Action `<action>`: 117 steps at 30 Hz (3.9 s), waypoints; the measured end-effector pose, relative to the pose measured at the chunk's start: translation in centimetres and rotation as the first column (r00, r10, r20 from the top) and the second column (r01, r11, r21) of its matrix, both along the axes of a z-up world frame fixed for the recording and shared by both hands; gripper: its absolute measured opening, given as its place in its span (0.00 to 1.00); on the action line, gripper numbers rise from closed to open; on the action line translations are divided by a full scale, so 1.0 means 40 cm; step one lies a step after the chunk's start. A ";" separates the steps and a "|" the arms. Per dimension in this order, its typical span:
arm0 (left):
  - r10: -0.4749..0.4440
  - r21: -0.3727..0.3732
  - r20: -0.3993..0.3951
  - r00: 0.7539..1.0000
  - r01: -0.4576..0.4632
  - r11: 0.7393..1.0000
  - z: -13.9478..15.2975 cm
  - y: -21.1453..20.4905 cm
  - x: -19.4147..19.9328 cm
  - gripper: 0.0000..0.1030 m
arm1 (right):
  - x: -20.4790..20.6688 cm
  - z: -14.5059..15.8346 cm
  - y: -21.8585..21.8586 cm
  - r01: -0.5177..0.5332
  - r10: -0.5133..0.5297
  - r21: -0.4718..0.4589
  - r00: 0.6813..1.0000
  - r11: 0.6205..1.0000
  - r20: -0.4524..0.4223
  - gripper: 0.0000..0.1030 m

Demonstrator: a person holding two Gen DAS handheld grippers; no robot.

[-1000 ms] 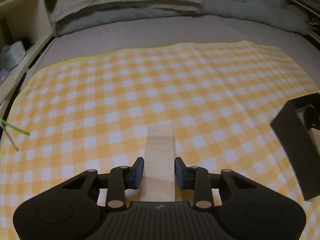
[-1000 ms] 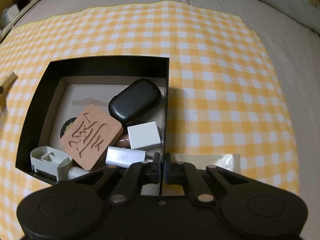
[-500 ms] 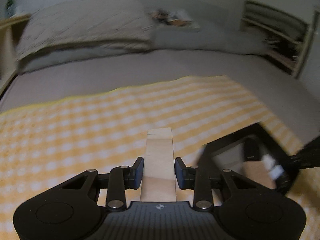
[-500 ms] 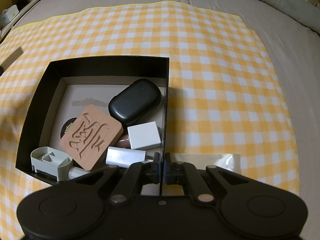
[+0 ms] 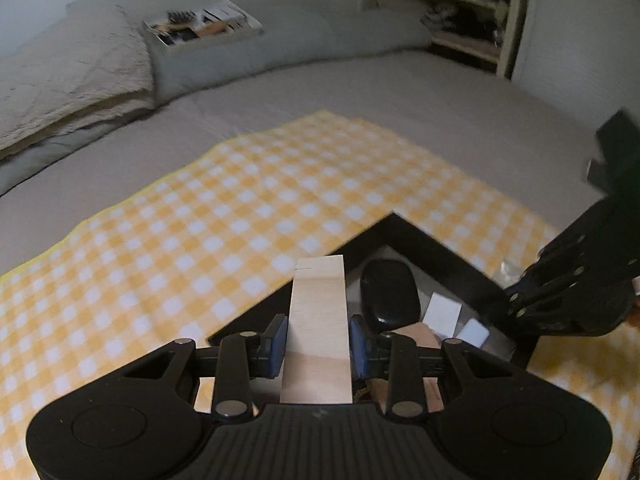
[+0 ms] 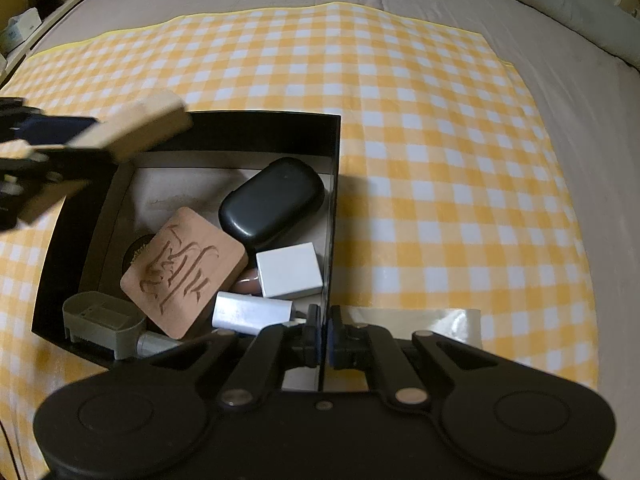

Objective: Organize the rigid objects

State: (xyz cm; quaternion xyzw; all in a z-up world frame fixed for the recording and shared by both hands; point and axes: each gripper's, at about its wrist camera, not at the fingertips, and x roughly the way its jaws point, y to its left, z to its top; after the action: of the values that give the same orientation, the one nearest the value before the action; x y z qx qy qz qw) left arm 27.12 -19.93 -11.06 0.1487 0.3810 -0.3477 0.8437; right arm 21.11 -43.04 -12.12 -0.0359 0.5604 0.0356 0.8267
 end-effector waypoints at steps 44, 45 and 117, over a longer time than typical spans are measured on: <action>0.075 0.010 -0.104 0.992 -0.074 0.997 -0.040 -0.030 0.031 0.66 | -0.006 -0.002 0.012 -0.008 0.008 -0.006 1.000 1.000 0.003 0.04; 0.079 0.003 -0.110 0.991 -0.079 0.997 -0.038 -0.029 0.030 0.67 | -0.006 -0.002 0.012 -0.008 0.008 -0.006 1.000 1.000 0.003 0.04; 0.450 -0.227 0.187 0.873 -0.407 0.885 0.260 0.296 -0.612 1.00 | -0.615 0.328 0.112 0.001 -0.080 0.124 0.765 0.992 0.639 1.00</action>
State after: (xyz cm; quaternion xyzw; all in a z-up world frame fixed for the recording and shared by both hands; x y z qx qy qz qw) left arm 2.63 -8.11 -0.66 0.0232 0.2691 -0.1642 0.9487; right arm -3.49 -38.54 1.02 0.0142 0.2413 0.0359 0.9697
